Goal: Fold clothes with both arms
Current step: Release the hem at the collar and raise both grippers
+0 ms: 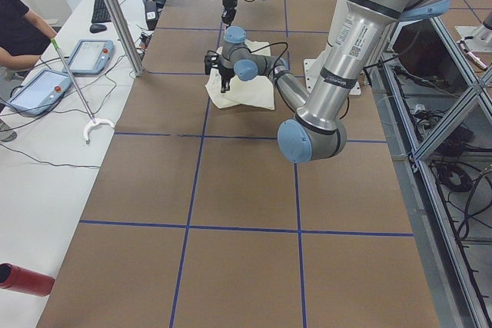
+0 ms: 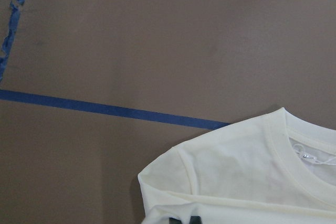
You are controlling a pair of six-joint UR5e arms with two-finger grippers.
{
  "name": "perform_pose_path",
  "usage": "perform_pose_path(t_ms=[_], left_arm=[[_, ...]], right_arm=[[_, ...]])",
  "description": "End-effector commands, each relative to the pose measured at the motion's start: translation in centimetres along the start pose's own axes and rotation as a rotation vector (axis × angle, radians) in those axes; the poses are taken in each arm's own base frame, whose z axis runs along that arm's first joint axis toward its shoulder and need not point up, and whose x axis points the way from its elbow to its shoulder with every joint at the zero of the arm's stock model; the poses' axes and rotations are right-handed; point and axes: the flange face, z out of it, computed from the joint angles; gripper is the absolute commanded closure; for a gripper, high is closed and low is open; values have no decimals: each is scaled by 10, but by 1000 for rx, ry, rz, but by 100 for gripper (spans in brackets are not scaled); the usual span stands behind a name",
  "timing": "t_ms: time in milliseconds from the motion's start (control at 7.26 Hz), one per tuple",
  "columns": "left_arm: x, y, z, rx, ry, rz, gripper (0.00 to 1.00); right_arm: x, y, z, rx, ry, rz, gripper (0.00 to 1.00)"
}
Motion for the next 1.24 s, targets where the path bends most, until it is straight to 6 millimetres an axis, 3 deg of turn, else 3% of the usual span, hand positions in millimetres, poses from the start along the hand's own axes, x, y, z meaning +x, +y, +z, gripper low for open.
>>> perform_pose_path(t_ms=[0,688,826,964,1101], left_arm=[[-3,-2,6,6,-13,-3,100],[6,-4,2,16,-4,-6,100],[6,-4,2,15,-7,-18,100],[17,-8,8,19,-4,-130,52],[26,-18,22,47,-30,-147,1]], right_arm=[[4,-16,11,5,25,24,100],[-3,-14,13,0,22,16,97],[-3,-12,14,-1,23,13,56],[-4,-12,14,2,14,13,1],[-1,-13,12,8,-20,-7,0]])
